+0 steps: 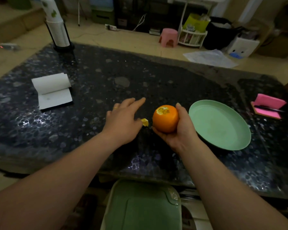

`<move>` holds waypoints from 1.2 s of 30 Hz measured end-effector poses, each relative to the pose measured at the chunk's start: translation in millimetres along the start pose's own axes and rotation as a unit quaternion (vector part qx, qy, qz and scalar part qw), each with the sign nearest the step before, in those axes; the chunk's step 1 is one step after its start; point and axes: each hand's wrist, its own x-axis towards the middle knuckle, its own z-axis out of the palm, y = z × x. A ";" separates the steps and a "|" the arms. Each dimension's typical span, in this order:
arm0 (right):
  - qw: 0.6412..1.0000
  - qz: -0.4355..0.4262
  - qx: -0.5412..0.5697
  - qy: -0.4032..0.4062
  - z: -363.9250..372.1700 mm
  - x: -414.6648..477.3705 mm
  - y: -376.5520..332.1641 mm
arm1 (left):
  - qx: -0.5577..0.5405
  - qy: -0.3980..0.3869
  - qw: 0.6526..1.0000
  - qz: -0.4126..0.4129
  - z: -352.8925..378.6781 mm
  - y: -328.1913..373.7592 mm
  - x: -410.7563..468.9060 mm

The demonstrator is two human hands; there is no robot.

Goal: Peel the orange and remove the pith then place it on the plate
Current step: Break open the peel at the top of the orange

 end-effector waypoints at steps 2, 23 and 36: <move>1.000 0.011 0.024 -0.011 1.6 5.4 4.0 | -0.062 -0.020 0.998 -0.020 2.3 6.5 -3.4; 0.892 -0.223 -0.372 -0.130 14.2 -37.2 7.8 | -0.551 -0.090 0.827 -0.069 -34.4 -7.5 -14.7; 0.847 -0.270 -0.437 -0.139 14.0 -38.7 2.3 | -0.636 -0.071 0.760 -0.116 -32.5 -4.2 -13.7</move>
